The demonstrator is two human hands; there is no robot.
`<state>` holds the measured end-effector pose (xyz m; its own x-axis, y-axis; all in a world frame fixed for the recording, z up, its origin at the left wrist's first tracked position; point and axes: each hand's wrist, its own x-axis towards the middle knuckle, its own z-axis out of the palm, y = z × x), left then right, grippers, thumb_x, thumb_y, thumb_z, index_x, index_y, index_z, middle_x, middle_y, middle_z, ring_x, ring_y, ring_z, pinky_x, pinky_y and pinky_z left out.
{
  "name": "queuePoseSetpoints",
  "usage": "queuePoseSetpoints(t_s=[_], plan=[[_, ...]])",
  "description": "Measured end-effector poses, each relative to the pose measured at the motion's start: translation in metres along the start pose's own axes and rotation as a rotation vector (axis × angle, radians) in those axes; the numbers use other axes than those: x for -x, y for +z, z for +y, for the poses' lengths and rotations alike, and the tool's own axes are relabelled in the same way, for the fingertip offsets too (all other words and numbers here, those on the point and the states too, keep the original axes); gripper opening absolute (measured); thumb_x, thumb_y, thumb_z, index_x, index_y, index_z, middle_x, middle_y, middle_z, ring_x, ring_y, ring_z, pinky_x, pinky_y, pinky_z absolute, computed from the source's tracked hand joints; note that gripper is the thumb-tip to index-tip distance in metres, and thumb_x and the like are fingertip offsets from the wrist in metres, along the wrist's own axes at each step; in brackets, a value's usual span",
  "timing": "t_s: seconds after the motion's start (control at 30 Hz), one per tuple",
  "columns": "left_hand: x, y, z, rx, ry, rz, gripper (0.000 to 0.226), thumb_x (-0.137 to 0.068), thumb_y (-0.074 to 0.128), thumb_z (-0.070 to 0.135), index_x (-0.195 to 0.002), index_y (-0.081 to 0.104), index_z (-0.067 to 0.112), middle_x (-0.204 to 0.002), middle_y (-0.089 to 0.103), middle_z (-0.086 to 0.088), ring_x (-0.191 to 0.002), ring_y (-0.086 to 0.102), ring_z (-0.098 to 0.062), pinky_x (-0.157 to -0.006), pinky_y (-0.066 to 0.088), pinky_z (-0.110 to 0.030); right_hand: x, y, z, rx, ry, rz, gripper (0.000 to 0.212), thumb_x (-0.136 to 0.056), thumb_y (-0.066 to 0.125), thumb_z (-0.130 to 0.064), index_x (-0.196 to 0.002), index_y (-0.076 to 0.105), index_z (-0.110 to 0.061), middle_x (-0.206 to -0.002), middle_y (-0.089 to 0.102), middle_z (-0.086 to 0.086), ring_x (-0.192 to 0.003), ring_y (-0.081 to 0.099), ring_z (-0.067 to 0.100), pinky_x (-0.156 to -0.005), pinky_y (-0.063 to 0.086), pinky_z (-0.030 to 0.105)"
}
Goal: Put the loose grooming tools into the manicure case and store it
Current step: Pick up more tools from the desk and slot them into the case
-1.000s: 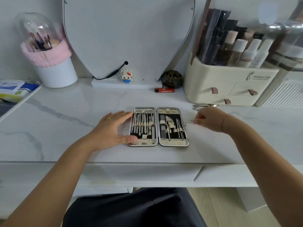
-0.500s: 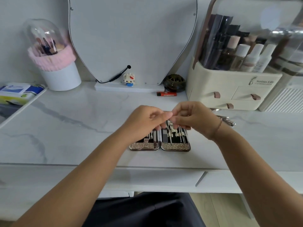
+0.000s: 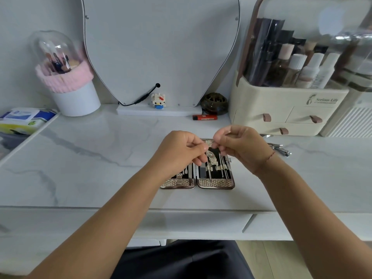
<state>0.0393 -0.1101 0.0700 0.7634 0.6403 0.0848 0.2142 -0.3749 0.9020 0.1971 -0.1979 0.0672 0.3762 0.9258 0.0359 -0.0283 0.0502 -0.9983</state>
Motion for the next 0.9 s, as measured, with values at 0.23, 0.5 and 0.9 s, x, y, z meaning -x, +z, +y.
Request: queuePoseSetpoints(t_s=[0.23,0.5,0.9], plan=[[0.01,0.013,-0.005,0.005,0.005,0.049,0.008,-0.088,0.06,0.019,-0.085,0.068,0.018,-0.069,0.071,0.003,-0.061,0.063,-0.006,-0.071,0.052,-0.029,-0.003,-0.001,0.014,-0.254,0.085,0.054,0.014,-0.088,0.053,-0.011,-0.085,0.064,-0.003,-0.064,0.068,0.002,-0.054,0.061,0.005,-0.054,0.054,0.016],[0.02,-0.023,-0.062,-0.509,0.06,0.022,0.105,-0.064,0.047,0.084,-0.146,0.021,0.024,-0.152,0.023,0.006,-0.14,0.015,-0.01,-0.116,0.013,-0.037,-0.013,-0.038,0.02,0.172,0.094,0.275,0.002,-0.082,0.065,0.001,-0.083,0.063,0.0,-0.055,0.068,0.003,-0.044,0.058,0.007,-0.048,0.052,0.016],[0.028,-0.023,-0.079,-0.662,0.094,-0.12,0.128,-0.057,0.052,0.084,-0.146,-0.018,0.024,-0.157,-0.009,0.008,-0.134,-0.01,0.007,-0.115,-0.008,-0.027,-0.025,-0.036,0.025,0.38,0.066,0.271,0.006,-0.081,0.066,0.003,-0.077,0.065,-0.001,-0.058,0.064,0.01,-0.041,0.056,0.008,-0.046,0.051,0.018]])
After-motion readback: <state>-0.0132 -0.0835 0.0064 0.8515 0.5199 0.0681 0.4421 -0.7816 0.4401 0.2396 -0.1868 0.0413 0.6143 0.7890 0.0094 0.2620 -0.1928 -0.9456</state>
